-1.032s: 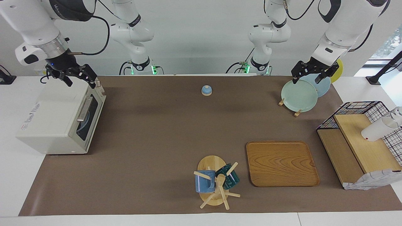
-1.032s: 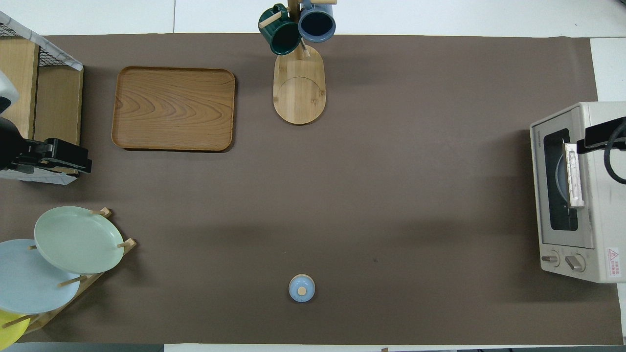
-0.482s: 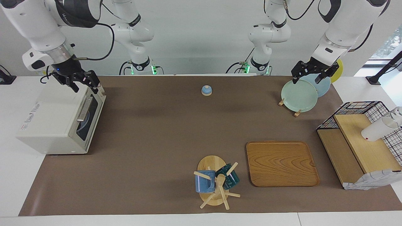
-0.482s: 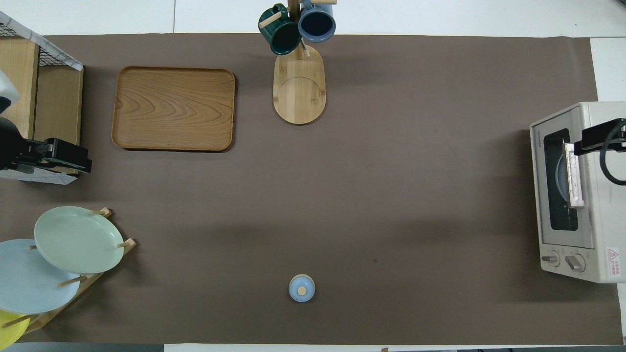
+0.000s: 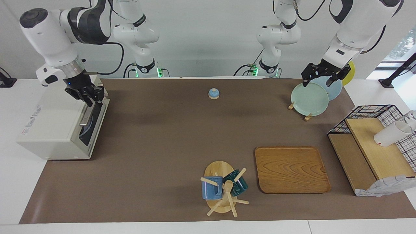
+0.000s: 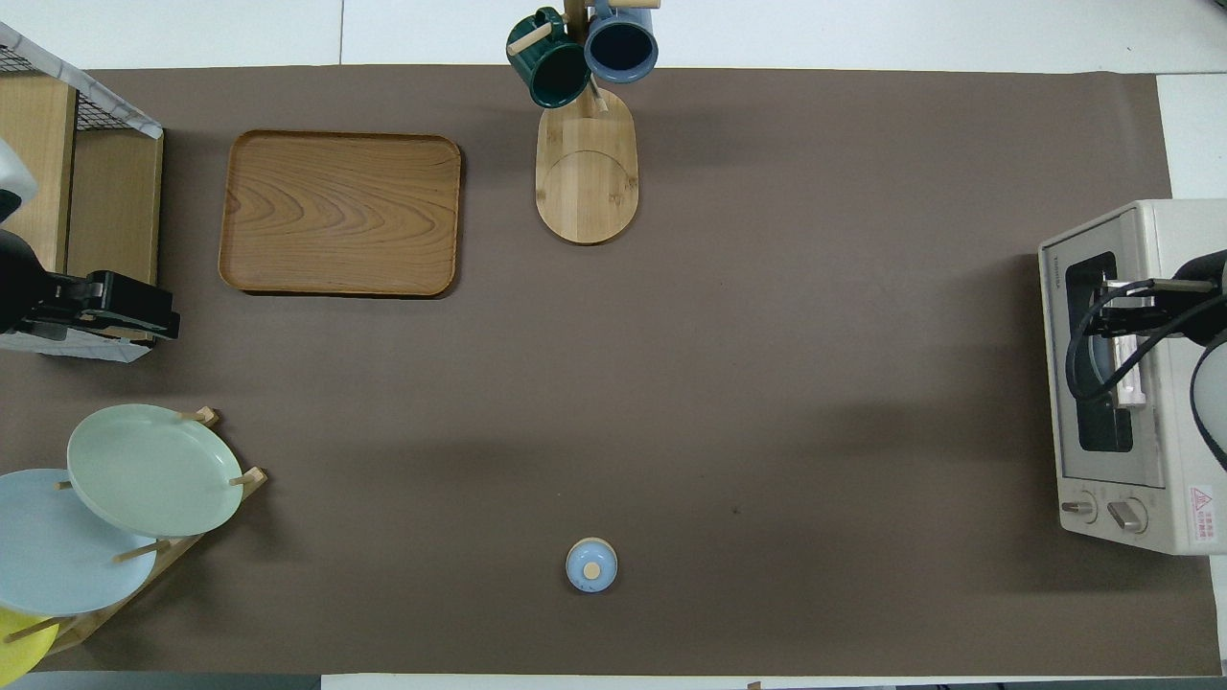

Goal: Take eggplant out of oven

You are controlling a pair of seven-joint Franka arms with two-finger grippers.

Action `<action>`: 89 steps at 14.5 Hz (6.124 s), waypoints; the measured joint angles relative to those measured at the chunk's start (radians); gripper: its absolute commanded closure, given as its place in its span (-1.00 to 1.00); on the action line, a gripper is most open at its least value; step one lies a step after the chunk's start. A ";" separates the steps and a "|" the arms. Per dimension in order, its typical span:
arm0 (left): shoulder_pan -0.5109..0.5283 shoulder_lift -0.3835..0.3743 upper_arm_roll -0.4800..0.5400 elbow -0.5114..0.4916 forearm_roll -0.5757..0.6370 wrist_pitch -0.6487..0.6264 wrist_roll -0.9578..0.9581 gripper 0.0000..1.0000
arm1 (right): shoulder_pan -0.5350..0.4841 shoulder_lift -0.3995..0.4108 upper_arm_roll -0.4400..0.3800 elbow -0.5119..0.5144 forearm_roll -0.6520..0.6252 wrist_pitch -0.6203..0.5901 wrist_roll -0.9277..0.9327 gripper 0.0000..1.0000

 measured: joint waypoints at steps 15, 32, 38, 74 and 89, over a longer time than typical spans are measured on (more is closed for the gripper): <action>0.000 0.000 0.000 0.000 0.000 0.000 0.000 -1.00 | -0.057 -0.007 0.005 -0.057 -0.052 0.053 0.015 1.00; 0.000 0.000 -0.002 0.000 0.000 0.000 0.000 -1.00 | 0.093 0.134 0.061 -0.191 0.054 0.362 0.178 1.00; 0.000 0.000 -0.002 0.000 0.000 0.000 0.000 -1.00 | 0.100 0.242 0.072 -0.196 0.079 0.438 0.185 1.00; 0.003 0.000 0.002 0.000 0.000 0.001 0.000 -1.00 | 0.095 0.119 0.073 -0.113 -0.177 0.072 0.154 1.00; 0.026 0.000 0.002 0.000 0.007 0.036 0.000 -1.00 | 0.664 0.637 0.090 0.650 -0.068 -0.180 0.770 1.00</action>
